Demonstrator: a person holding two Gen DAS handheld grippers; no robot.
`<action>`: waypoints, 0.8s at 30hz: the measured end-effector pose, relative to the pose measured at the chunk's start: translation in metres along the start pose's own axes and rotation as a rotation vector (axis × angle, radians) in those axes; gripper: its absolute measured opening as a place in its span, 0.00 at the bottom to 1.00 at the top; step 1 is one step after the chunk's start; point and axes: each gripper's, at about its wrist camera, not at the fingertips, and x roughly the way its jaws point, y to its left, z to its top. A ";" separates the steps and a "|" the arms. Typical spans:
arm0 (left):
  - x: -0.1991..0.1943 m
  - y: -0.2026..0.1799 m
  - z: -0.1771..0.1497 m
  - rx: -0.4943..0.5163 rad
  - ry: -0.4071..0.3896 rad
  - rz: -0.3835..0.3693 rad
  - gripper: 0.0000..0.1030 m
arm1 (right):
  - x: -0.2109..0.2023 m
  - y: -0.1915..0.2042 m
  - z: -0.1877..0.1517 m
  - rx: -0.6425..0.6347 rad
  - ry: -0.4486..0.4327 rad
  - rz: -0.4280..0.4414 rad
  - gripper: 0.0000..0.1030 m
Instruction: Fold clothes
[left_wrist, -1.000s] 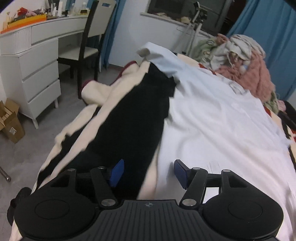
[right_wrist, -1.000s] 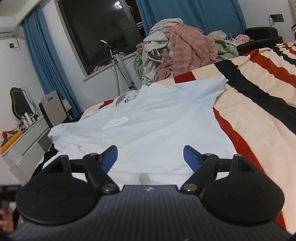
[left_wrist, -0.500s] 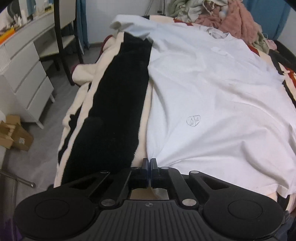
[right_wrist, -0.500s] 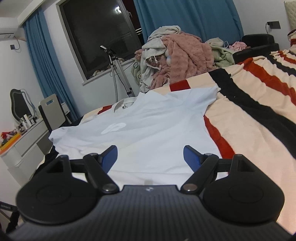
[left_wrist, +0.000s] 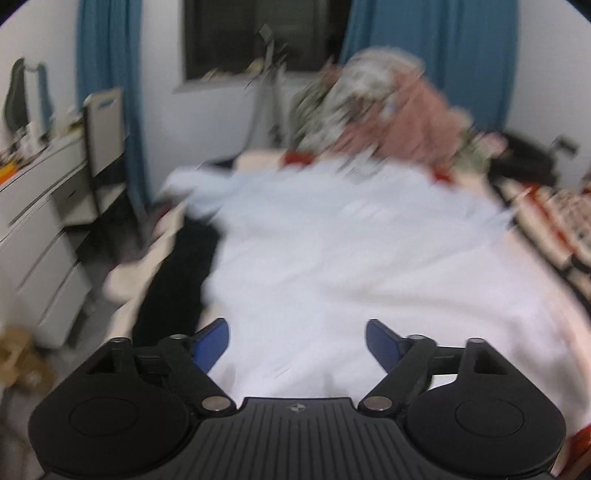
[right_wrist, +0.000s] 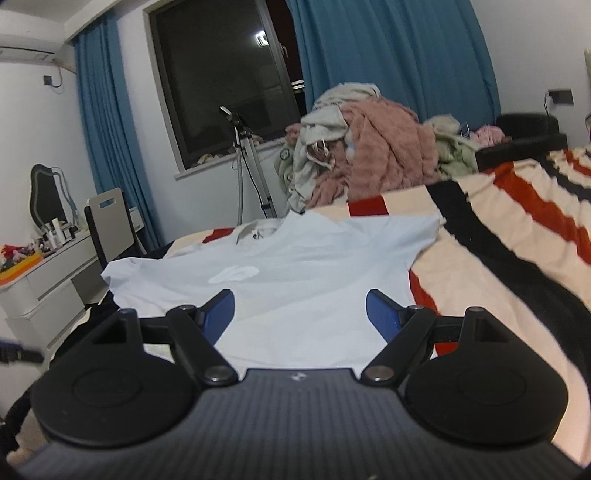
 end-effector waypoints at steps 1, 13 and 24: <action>0.002 -0.013 0.004 -0.002 -0.026 -0.023 0.84 | -0.001 0.001 0.001 -0.007 -0.009 -0.003 0.78; 0.049 -0.103 0.005 -0.064 -0.215 -0.052 0.91 | 0.008 -0.012 0.001 0.016 -0.039 -0.030 0.78; 0.070 -0.089 -0.022 -0.035 -0.161 -0.015 0.92 | 0.031 -0.019 -0.005 0.070 -0.021 -0.014 0.78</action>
